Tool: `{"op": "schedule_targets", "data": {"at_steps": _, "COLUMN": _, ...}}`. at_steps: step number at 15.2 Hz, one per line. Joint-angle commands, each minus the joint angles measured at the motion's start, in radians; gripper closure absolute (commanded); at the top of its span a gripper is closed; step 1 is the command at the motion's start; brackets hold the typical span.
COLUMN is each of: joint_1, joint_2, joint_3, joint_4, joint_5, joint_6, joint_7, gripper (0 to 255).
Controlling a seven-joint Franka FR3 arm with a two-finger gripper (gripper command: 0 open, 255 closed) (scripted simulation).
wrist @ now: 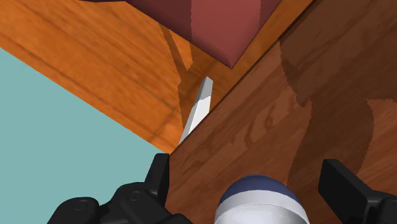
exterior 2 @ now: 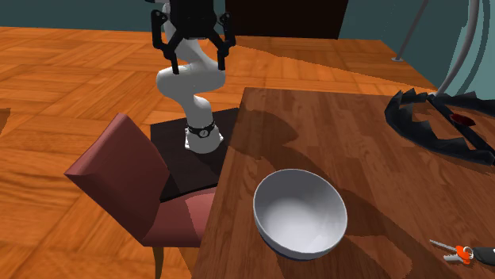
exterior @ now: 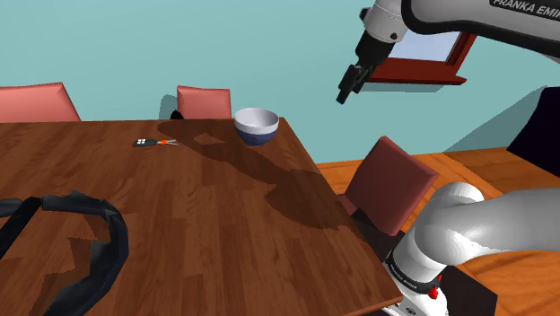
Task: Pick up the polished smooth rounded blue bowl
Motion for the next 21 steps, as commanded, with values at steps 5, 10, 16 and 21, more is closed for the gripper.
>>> {"op": "schedule_targets", "data": {"at_steps": 5, "joint_1": 0.005, "joint_2": 0.128, "joint_3": 0.051, "joint_4": 0.037, "joint_5": 0.017, "joint_6": 0.065, "joint_7": 0.065, "gripper": 0}}
{"op": "schedule_targets", "data": {"at_steps": 10, "joint_1": 0.006, "joint_2": 0.301, "joint_3": 0.113, "joint_4": 0.112, "joint_5": 0.024, "joint_6": 0.131, "joint_7": 0.144, "gripper": 0}}
{"op": "schedule_targets", "data": {"at_steps": 16, "joint_1": 0.007, "joint_2": 0.524, "joint_3": 0.182, "joint_4": 0.244, "joint_5": 0.005, "joint_6": 0.182, "joint_7": 0.243, "gripper": 0}}
{"op": "schedule_targets", "data": {"at_steps": 21, "joint_1": 0.015, "joint_2": 0.722, "joint_3": 0.228, "joint_4": 0.392, "joint_5": -0.035, "joint_6": 0.195, "joint_7": 0.327, "gripper": 0}}
